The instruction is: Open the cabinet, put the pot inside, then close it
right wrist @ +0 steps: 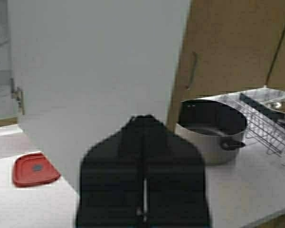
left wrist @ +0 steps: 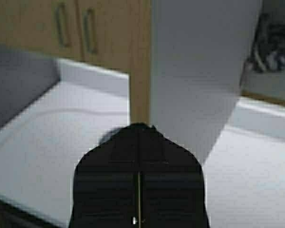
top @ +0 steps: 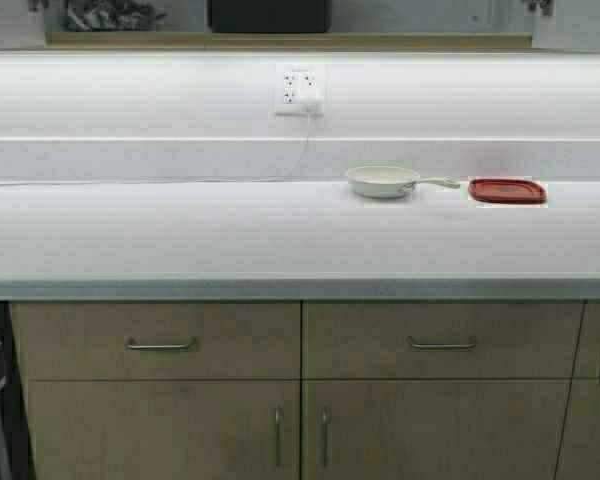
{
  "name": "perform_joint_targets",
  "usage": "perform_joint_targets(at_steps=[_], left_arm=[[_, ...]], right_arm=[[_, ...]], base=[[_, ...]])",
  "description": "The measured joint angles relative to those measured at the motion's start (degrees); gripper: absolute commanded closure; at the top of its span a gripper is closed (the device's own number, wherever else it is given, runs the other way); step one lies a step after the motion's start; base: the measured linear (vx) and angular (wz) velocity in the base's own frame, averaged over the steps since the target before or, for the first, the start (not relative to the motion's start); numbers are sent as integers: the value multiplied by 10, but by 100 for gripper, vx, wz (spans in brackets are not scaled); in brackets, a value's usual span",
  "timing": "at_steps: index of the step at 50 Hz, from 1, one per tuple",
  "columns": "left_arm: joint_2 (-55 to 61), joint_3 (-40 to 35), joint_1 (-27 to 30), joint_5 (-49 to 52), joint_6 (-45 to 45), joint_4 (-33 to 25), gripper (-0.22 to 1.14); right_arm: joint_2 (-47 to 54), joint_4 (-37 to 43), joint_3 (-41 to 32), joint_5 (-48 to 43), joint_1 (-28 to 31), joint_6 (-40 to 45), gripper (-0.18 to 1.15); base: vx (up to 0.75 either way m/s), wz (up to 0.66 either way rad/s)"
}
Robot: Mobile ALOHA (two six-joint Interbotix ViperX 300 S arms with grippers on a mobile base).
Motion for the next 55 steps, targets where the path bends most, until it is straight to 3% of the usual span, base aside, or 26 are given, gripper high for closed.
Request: perform_joint_targets(at_steps=[9,30,44,55], left_arm=[[50,-81,23,1,-4,0,87],[271,-269,18,1,-4,-32,87],[371,-343,-44,-5,2,-58,87],[398,-366,-59,-7,5,-61,87]], right_arm=[[90,2,-79,-14,-60,-1,90],[308,8,-334,-18,-94,-2,90],[426,55,-388,-37,-92,-3,90],[449,83,-396,-40,-84,-2,91]], base=[[-16,3],[-12,6],[-4,1],[0,0]])
